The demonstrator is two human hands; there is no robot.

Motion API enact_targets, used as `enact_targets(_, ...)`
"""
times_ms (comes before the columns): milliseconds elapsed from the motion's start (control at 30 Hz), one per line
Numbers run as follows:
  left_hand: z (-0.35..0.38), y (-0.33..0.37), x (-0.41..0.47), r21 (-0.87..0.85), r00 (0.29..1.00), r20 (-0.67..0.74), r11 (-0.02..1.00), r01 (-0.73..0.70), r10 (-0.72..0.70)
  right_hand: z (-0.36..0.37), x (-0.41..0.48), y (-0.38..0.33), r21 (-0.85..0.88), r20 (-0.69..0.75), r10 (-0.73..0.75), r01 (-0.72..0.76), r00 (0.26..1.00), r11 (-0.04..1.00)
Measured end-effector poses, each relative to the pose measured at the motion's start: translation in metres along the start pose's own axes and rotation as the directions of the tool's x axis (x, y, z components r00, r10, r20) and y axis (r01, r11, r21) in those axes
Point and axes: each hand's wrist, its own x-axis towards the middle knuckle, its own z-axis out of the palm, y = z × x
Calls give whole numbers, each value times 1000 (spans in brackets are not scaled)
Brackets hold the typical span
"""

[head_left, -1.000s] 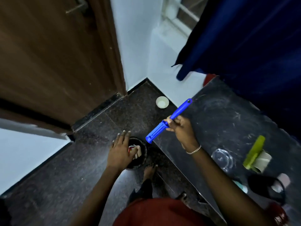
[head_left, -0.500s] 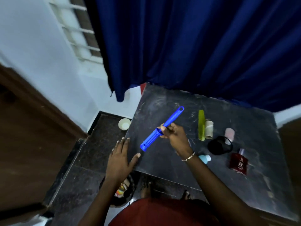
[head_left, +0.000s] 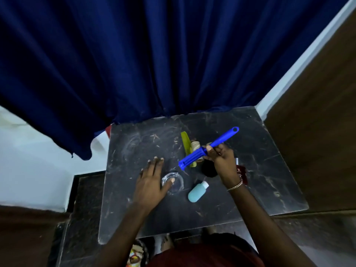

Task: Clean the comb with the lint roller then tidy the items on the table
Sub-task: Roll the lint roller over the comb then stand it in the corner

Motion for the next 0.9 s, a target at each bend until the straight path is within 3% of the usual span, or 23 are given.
enact_targets(267,24,82,85,52,998,23,997,-56,55,-79,56,-10,52,-144,8,-1,990,999)
enact_targets(467,46,110,129,82,1000,14,997,-3,2,-118,93,-8,95,-151,62,-48,987,994)
enact_targets(600,65,123,166,16,979,96,984,177,-178,-139,116,-6,91,-131,73,-61,989,994)
enact_targets(700,82,124,191,-26,915,216,935,354,-340,-150,128,-5,107,-147,79,-64,986,992)
enact_targets(900,114,126,214,-114,842,300,859,499,-449,-172,142,2,119,-166,66,-47,984,992)
